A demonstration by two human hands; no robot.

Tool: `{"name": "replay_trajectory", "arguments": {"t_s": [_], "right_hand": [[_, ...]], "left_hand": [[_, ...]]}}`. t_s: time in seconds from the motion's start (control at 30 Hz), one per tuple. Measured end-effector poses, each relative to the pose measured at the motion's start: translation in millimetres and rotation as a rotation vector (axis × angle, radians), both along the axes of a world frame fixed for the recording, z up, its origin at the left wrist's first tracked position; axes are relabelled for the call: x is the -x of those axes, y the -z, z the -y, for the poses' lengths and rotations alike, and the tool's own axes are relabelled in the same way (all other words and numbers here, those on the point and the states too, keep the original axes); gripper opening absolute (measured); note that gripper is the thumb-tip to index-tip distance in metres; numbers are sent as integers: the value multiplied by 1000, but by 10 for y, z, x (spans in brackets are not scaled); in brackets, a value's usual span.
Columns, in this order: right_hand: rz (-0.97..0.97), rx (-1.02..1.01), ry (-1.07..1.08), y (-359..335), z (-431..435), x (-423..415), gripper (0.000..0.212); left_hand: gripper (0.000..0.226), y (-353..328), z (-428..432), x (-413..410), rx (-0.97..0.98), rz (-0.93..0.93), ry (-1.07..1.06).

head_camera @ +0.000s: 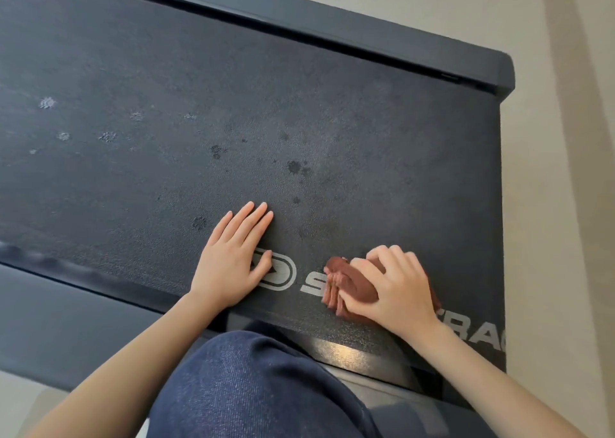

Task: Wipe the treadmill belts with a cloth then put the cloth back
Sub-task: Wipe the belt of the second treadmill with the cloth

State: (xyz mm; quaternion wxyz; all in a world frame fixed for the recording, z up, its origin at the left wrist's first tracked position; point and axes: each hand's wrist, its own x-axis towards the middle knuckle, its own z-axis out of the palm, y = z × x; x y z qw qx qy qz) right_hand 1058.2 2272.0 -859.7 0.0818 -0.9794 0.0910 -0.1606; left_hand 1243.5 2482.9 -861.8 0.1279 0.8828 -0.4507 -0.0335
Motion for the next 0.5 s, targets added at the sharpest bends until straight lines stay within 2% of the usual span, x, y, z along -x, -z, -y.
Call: {"name": "replay_trajectory", "arguments": {"t_s": [0.1,0.33,0.5], "right_hand": [[-28,31,46,-41,321,-97,38],[-101,12,554,-129,1293,-1060,47],[-107,-36,678,-132,1098,-1132,50]], "left_hand": [[60,16,-5,-6,-1,2,4],[60,36,-10,-22,-6,-4,10],[60,23,-2,-16,0,-15,10]]}}
